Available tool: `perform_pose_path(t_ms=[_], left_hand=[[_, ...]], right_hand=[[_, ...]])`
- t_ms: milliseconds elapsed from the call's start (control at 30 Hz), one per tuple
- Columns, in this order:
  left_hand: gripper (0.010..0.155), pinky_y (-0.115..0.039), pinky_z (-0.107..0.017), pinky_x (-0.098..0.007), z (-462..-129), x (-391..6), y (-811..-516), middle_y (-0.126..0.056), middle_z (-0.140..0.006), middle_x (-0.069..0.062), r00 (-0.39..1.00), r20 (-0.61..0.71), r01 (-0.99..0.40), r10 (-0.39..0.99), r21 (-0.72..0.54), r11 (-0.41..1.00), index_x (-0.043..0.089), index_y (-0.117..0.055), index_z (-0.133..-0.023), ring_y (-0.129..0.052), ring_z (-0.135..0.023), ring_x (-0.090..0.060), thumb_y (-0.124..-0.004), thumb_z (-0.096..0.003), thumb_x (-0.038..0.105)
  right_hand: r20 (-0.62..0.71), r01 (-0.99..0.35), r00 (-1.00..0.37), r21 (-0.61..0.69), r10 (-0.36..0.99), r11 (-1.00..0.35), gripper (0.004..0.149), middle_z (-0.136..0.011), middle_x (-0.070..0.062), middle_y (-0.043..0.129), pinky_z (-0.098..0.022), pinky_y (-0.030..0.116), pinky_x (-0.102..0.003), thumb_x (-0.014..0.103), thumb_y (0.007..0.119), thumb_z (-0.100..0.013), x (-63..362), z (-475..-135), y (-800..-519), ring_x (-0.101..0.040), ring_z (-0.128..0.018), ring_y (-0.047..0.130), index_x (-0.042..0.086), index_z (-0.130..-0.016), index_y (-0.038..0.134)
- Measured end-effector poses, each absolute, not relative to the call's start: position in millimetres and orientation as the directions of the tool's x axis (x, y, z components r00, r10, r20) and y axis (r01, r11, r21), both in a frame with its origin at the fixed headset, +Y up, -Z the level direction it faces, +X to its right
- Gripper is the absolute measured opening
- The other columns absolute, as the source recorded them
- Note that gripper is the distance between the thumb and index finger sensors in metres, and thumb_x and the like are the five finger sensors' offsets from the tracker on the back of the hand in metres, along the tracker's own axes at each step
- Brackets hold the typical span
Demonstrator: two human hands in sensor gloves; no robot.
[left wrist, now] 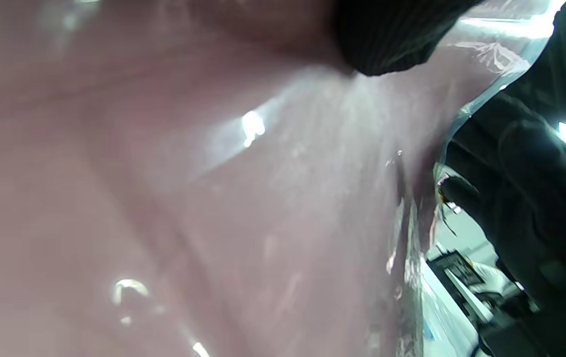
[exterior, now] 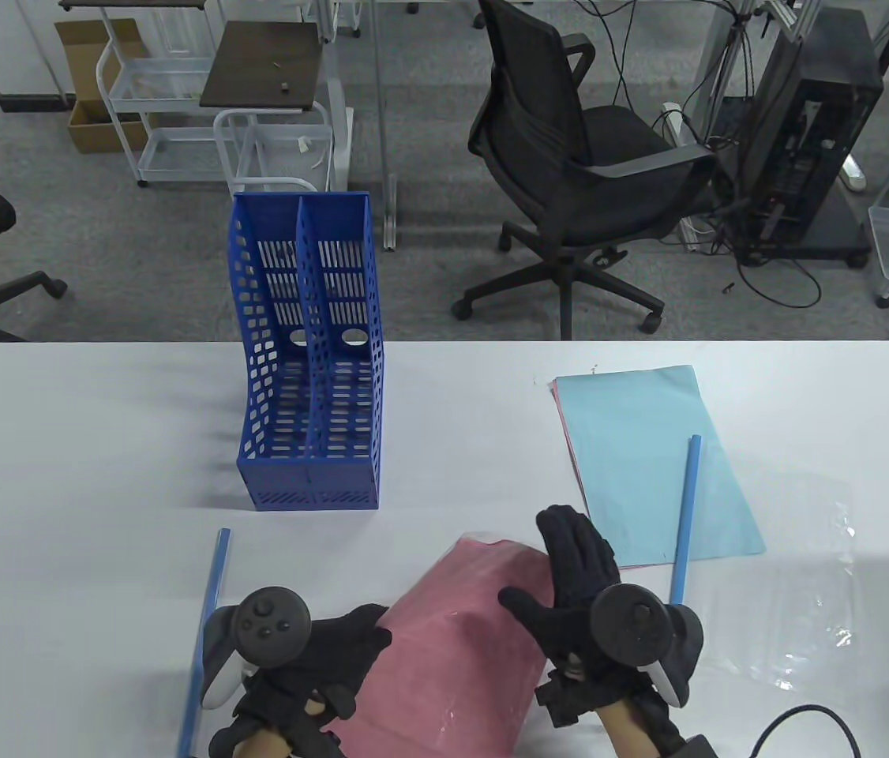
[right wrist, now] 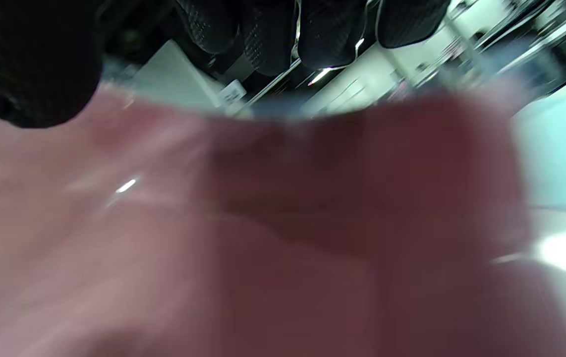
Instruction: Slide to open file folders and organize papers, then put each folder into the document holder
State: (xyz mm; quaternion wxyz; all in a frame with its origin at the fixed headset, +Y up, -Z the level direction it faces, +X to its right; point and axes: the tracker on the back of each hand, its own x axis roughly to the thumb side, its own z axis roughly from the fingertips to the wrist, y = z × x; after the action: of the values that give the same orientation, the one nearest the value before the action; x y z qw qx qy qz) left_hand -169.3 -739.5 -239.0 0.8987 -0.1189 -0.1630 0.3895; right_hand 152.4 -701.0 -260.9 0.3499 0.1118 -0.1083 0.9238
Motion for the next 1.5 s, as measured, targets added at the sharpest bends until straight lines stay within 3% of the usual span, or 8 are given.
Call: perform_pose_path(t_ms=[167, 333, 633, 800, 933, 1133, 1300, 1500], left_hand=[[0.045, -0.093, -0.047, -0.043, -240, -161, -744, -0.11, -0.062, -0.005, 0.622, 0.242, -0.617, 0.744, -0.433, 0.657, 0.022, -0.093, -0.084, -0.116, -0.047, -0.021, -0.08, -0.0454, 0.041], [0.046, -0.093, -0.048, -0.043, -242, -155, -751, -0.11, -0.062, -0.004, 0.642, 0.22, -0.572, 0.735, -0.5, 0.65, 0.021, -0.092, -0.085, -0.116, -0.047, -0.021, -0.08, -0.0461, 0.041], [0.05, -0.091, -0.049, -0.046, -245, -158, -763, -0.108, -0.065, -0.007, 0.705, 0.118, -0.576, 0.7, -0.48, 0.661, 0.017, -0.089, -0.087, -0.114, -0.05, -0.025, -0.082, -0.0457, 0.044], [0.052, -0.089, -0.046, -0.049, -245, -197, -742, -0.107, -0.059, -0.007, 0.79, -0.02, -0.601, 0.612, -0.221, 0.768, 0.015, -0.092, -0.084, -0.111, -0.042, -0.026, -0.085, -0.0436, 0.046], [0.057, -0.084, -0.048, -0.053, -244, -249, -730, -0.103, -0.065, -0.008, 0.871, -0.342, -0.379, 0.354, -0.007, 0.926, 0.014, -0.087, -0.09, -0.105, -0.047, -0.029, -0.089, -0.0424, 0.045], [0.066, -0.081, -0.044, -0.049, -251, -292, -750, -0.091, -0.082, -0.015, 0.775, -0.608, -0.311, 0.174, -0.126, 0.942, 0.014, -0.077, -0.101, -0.095, -0.061, -0.036, -0.09, -0.0426, 0.043], [0.065, -0.081, -0.044, -0.047, -260, -296, -773, -0.086, -0.085, -0.014, 0.754, -0.65, -0.307, 0.095, -0.22, 0.926, 0.014, -0.075, -0.1, -0.093, -0.061, -0.035, -0.09, -0.0428, 0.041], [0.056, -0.085, -0.036, -0.044, -270, -283, -776, -0.094, -0.069, -0.007, 0.779, -0.627, -0.195, -0.018, -0.268, 0.943, 0.012, -0.085, -0.088, -0.099, -0.046, -0.027, -0.089, -0.0389, 0.039]], right_hand=[[0.327, -0.779, -0.614, -0.106, 0.718, -0.618, 0.063, -0.076, 0.006, 0.097, -0.062, 0.079, -0.048, 0.056, 0.089, -0.028, 154, -264, -704, -0.022, -0.064, 0.098, 0.028, -0.084, 0.08], [0.261, -0.697, -0.715, -0.197, 0.648, -0.69, 0.048, -0.052, 0.008, 0.103, -0.047, 0.087, -0.042, 0.053, 0.091, -0.028, 147, -263, -704, -0.015, -0.039, 0.102, 0.027, -0.068, 0.09], [0.195, -0.559, -0.829, -0.281, 0.524, -0.78, 0.046, -0.048, 0.007, 0.103, -0.043, 0.089, -0.039, 0.053, 0.092, -0.029, 132, -264, -709, -0.014, -0.033, 0.101, 0.026, -0.067, 0.091], [0.167, -0.471, -0.882, -0.286, 0.441, -0.834, 0.046, -0.047, 0.006, 0.103, -0.041, 0.089, -0.039, 0.052, 0.092, -0.029, 128, -267, -712, -0.014, -0.031, 0.101, 0.025, -0.066, 0.092], [0.131, -0.409, -0.913, -0.279, 0.388, -0.869, 0.046, -0.046, 0.006, 0.103, -0.041, 0.089, -0.039, 0.052, 0.092, -0.028, 125, -270, -716, -0.014, -0.03, 0.101, 0.025, -0.066, 0.092], [0.099, -0.375, -0.927, -0.276, 0.362, -0.885, 0.046, -0.046, 0.006, 0.103, -0.041, 0.089, -0.039, 0.052, 0.092, -0.028, 126, -272, -717, -0.014, -0.03, 0.101, 0.025, -0.066, 0.092], [0.088, -0.356, -0.934, -0.263, 0.346, -0.896, 0.046, -0.046, 0.006, 0.104, -0.041, 0.089, -0.039, 0.052, 0.092, -0.028, 126, -274, -720, -0.014, -0.03, 0.101, 0.025, -0.066, 0.092], [0.082, -0.338, -0.941, -0.269, 0.328, -0.902, 0.046, -0.046, 0.006, 0.104, -0.041, 0.089, -0.04, 0.052, 0.092, -0.028, 127, -274, -719, -0.015, -0.03, 0.101, 0.025, -0.066, 0.092]])
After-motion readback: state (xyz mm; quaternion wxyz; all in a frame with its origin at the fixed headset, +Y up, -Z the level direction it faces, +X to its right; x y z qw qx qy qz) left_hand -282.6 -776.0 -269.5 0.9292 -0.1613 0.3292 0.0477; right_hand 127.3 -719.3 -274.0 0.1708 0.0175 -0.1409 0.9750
